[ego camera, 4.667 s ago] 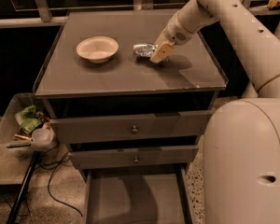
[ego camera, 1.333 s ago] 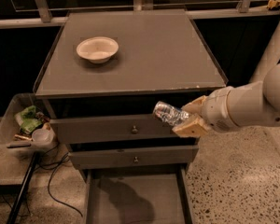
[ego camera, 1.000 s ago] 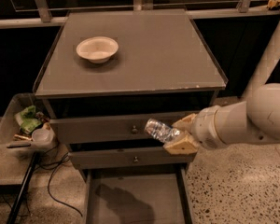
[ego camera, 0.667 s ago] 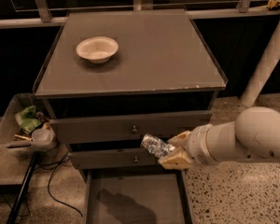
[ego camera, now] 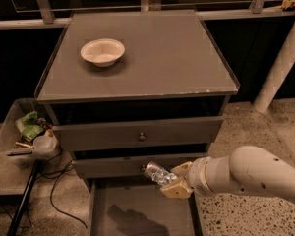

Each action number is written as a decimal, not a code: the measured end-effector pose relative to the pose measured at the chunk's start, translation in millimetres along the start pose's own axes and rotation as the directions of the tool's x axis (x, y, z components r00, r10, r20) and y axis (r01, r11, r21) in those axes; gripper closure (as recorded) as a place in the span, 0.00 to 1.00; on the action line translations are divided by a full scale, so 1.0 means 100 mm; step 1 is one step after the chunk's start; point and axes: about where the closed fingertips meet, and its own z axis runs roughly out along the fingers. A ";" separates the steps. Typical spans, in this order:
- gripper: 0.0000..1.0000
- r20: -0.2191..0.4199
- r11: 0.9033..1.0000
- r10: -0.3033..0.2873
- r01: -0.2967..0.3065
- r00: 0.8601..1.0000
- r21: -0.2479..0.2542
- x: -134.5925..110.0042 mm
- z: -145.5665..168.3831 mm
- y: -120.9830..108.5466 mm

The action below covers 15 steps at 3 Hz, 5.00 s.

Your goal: Place redbull can into bottom drawer

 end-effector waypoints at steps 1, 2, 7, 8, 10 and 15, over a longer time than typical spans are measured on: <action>1.00 0.000 1.000 0.000 0.000 1.000 0.000 0.00 0.00 0.00; 1.00 0.029 0.999 0.000 0.001 1.000 -0.034 0.14 0.25 -0.02; 1.00 0.069 0.996 -0.001 0.007 0.998 -0.087 1.43 2.04 -0.30; 1.00 0.032 0.999 0.012 -0.011 0.999 -0.045 1.63 2.34 -0.56; 1.00 0.028 0.998 0.018 -0.016 0.999 -0.058 1.67 2.49 -0.64; 1.00 0.139 0.970 -0.185 0.204 0.973 -0.136 2.39 3.25 -0.99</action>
Offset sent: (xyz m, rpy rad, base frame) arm 0.0124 0.0139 -0.0901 0.1280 0.0137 0.0647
